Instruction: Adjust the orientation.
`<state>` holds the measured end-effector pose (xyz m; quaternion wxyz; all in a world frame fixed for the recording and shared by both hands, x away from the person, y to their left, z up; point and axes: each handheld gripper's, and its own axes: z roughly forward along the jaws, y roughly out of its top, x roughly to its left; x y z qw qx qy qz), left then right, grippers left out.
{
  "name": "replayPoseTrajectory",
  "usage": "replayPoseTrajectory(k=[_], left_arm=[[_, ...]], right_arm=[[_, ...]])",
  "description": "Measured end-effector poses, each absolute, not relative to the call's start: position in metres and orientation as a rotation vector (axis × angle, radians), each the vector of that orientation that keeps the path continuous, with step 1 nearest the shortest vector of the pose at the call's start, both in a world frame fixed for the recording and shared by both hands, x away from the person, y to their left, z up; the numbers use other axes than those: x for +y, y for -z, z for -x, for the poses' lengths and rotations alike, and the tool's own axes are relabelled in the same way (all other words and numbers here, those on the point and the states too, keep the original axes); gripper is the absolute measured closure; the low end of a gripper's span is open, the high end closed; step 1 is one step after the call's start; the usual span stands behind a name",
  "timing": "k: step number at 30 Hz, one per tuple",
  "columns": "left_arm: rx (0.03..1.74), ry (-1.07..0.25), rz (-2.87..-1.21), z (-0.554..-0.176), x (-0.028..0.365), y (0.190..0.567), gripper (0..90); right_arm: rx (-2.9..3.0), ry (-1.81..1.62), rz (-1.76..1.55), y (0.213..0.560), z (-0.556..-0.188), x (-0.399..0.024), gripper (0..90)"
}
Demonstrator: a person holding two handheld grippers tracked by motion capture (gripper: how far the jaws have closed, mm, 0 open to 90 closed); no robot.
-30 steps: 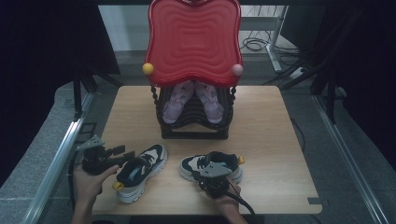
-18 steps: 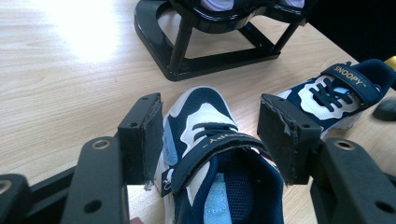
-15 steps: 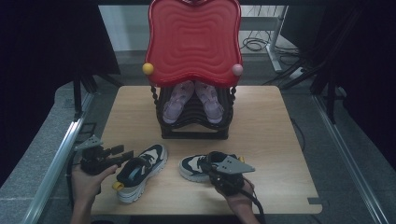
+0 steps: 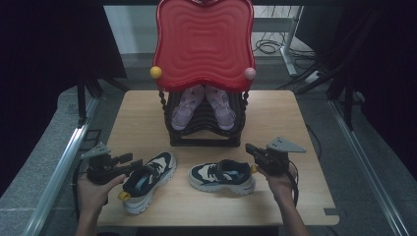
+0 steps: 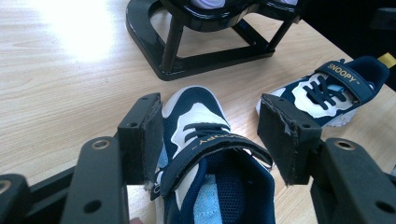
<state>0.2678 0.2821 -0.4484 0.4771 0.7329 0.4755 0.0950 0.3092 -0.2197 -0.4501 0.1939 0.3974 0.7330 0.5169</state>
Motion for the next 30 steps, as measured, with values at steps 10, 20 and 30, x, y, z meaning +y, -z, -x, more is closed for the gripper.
replayPoseTrajectory(k=[10, 20, 30], left_arm=[[1.167, -0.235, -1.785, -0.267, 0.284, 0.448, 40.9], [1.161, -0.236, -1.794, -0.267, 0.281, 0.448, 40.8], [1.163, -0.231, -1.799, -0.268, 0.282, 0.449, 40.7]], right_arm=[[2.153, -1.436, -1.176, 0.481, -0.323, -0.244, 89.4], [2.269, -1.446, -1.082, 0.497, -0.314, -0.244, 89.4], [2.302, -1.47, -1.059, 0.498, -0.31, -0.239, 89.4]])
